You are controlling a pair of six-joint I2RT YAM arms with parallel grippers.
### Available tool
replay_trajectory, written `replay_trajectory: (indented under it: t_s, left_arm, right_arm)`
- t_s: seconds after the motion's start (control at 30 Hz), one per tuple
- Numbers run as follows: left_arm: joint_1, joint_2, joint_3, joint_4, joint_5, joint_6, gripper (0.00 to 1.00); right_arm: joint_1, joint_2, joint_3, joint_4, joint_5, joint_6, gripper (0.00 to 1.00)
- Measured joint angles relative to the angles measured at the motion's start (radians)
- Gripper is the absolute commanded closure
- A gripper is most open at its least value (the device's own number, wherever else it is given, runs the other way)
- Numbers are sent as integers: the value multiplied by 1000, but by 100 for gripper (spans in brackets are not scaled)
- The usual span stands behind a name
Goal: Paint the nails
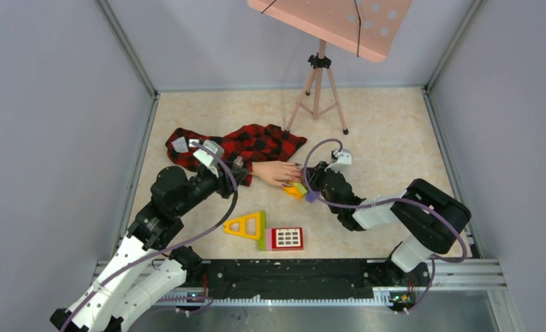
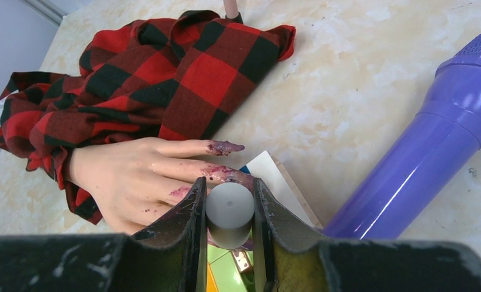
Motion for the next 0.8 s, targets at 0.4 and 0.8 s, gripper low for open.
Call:
replay_trajectory:
  t_s: [0.4,0.8]
  left_arm:
    - [0,0,0,0,0,0,100]
    - [0,0,0,0,0,0,100]
  right_arm:
    - [12,-3,-1,-18,27,6,100]
    - [12,-3,-2,-25,39,7,100]
